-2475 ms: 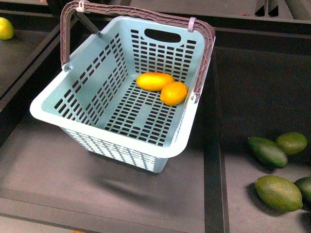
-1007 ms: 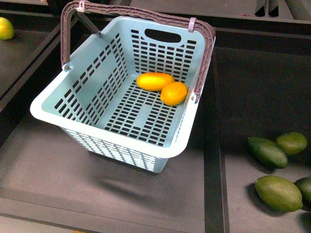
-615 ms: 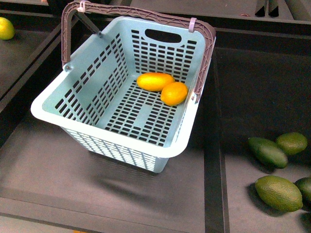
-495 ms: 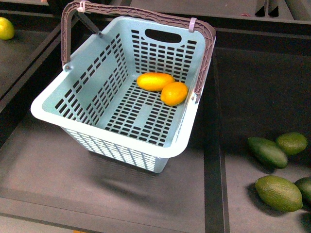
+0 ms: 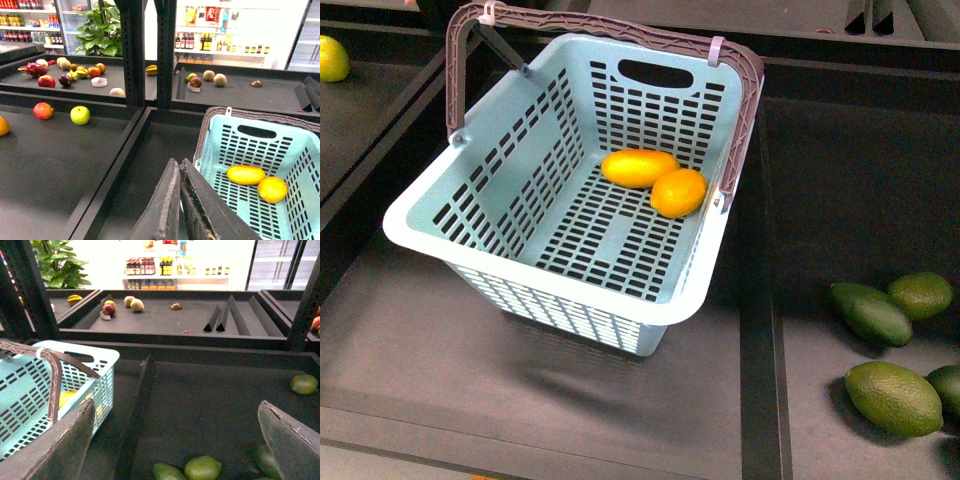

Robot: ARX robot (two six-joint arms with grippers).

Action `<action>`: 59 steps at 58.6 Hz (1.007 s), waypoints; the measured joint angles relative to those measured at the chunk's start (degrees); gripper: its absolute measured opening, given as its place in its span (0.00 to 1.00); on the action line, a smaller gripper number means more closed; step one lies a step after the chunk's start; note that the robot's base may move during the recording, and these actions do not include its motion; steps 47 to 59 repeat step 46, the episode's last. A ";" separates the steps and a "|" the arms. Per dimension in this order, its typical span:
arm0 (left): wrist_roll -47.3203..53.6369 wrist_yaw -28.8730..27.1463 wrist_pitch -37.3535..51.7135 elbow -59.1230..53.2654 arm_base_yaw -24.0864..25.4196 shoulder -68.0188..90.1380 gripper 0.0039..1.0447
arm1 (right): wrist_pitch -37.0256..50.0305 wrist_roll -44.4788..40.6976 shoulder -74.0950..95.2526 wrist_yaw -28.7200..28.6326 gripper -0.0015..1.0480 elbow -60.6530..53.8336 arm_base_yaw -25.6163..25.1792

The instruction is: Pick lemon and mango into basket

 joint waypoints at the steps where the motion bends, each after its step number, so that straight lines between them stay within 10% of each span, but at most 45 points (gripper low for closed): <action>1: 0.00 0.00 0.00 0.00 0.00 0.00 0.03 | 0.00 0.00 -0.02 0.00 0.92 0.00 0.00; 10: -0.04 0.00 0.00 0.00 0.00 0.00 0.04 | 0.00 0.00 -0.02 0.00 0.92 0.00 0.00; 39: 0.04 0.00 0.00 0.00 0.00 0.00 0.95 | 0.00 0.00 -0.02 0.00 0.92 0.00 0.00; 59: 0.11 0.00 0.00 0.00 0.00 0.00 0.94 | 0.00 0.00 0.00 0.00 0.92 0.00 0.00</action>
